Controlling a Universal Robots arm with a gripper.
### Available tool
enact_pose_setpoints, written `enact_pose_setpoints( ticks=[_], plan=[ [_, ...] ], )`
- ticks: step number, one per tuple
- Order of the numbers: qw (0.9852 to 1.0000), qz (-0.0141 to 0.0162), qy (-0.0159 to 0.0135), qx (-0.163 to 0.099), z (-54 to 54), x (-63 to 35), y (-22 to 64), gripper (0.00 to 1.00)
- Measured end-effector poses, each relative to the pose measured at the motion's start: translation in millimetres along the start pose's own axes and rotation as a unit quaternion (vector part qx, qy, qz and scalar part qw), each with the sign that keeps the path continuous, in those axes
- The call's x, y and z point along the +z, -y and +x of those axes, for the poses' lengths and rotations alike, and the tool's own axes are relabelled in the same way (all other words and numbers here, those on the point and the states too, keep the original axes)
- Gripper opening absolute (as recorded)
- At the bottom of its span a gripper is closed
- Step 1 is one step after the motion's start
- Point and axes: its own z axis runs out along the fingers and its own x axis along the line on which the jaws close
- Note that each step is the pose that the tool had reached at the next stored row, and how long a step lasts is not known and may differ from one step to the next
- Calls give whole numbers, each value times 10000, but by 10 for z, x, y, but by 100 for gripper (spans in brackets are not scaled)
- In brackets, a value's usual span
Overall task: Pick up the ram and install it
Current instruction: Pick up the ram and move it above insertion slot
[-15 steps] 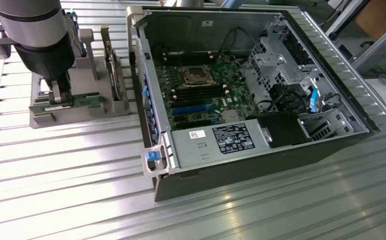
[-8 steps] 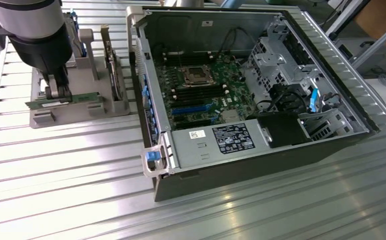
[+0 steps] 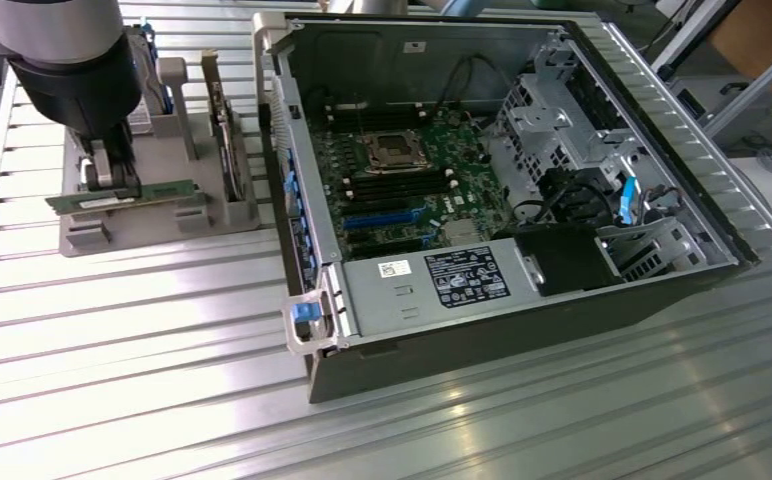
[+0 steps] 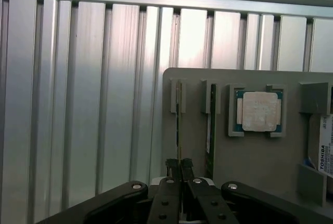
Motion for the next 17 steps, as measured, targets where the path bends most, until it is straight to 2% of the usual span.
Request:
enact_pose_setpoints(
  ticks=[17],
  plan=[
    [10000,0,0,0,-2,-219,-10,12]
  ],
)
